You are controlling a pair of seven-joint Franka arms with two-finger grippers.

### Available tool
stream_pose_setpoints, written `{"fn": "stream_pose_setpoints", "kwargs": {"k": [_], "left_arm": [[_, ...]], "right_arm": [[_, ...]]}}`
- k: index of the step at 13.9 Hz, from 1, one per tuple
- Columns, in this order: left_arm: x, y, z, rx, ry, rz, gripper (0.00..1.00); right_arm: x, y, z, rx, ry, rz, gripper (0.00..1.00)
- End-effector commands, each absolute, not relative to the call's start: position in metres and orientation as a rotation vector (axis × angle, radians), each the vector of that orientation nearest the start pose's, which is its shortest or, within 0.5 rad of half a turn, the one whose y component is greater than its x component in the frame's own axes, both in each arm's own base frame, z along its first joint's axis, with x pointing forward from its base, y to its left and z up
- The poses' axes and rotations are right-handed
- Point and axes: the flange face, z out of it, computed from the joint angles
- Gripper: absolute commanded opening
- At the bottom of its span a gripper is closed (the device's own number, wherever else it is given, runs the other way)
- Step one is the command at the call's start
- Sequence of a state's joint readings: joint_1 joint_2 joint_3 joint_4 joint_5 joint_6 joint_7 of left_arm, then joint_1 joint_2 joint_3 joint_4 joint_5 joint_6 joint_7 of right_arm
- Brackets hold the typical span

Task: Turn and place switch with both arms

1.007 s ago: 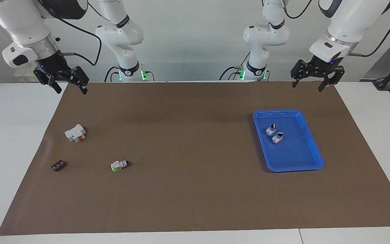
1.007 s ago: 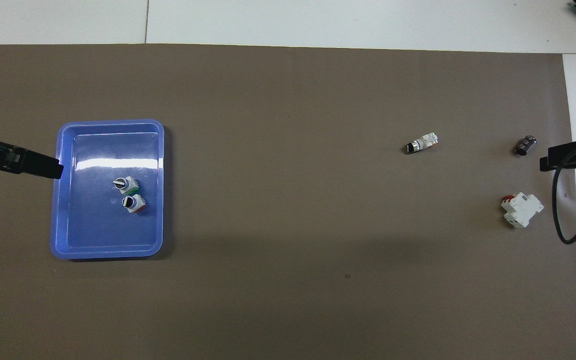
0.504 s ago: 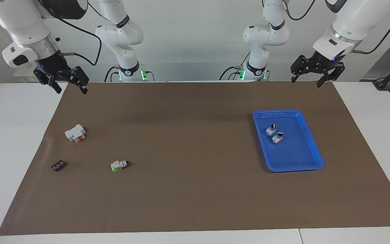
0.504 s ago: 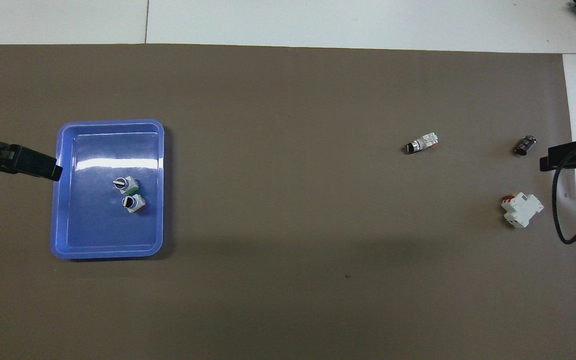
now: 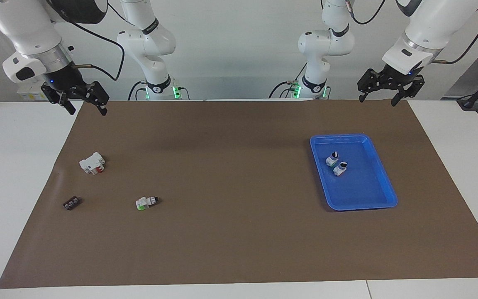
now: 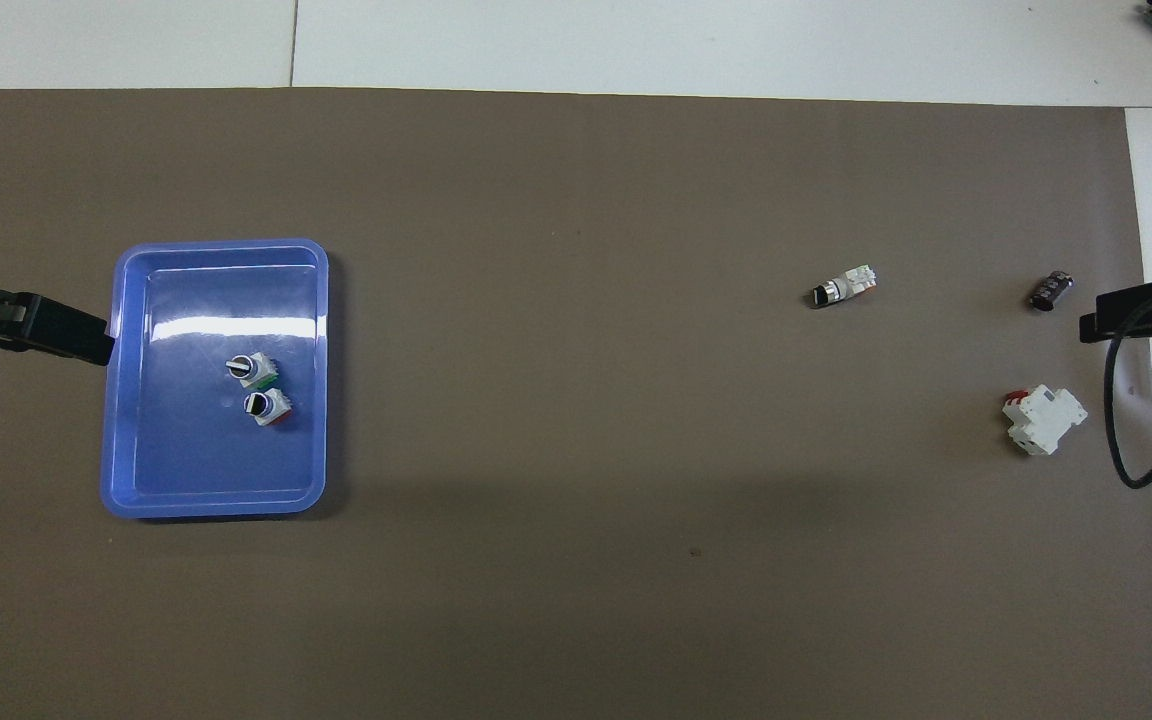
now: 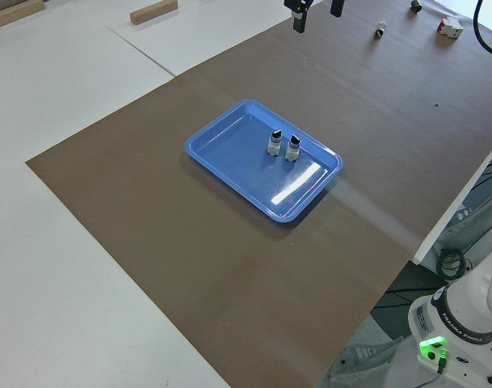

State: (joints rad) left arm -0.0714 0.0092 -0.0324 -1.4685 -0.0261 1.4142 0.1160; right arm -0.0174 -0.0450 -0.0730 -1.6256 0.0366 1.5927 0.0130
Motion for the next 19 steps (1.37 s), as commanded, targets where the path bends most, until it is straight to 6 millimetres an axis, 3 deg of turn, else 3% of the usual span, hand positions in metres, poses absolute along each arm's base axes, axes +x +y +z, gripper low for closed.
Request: {"fn": "stream_pose_setpoints", "kwargs": {"k": [1, 7, 11, 19], "left_arm": [[0.53, -0.055, 0.656, -3.136, 0.321, 0.118, 1.0], [0.53, -0.05, 0.653, -3.138, 0.3, 0.123, 1.0], [0.542, -0.048, 0.658, -3.132, 0.253, -0.009, 1.0], [0.536, -0.041, 0.658, -3.134, 0.227, 0.051, 1.0]], "right_arm": [[0.533, -0.047, 0.627, -3.111, 0.124, -0.014, 1.0], [0.534, -0.047, 0.627, -3.111, 0.124, -0.016, 1.0], [0.534, -0.047, 0.627, -3.111, 0.124, -0.016, 1.0], [0.534, -0.047, 0.627, -3.111, 0.124, -0.016, 1.0]]}}
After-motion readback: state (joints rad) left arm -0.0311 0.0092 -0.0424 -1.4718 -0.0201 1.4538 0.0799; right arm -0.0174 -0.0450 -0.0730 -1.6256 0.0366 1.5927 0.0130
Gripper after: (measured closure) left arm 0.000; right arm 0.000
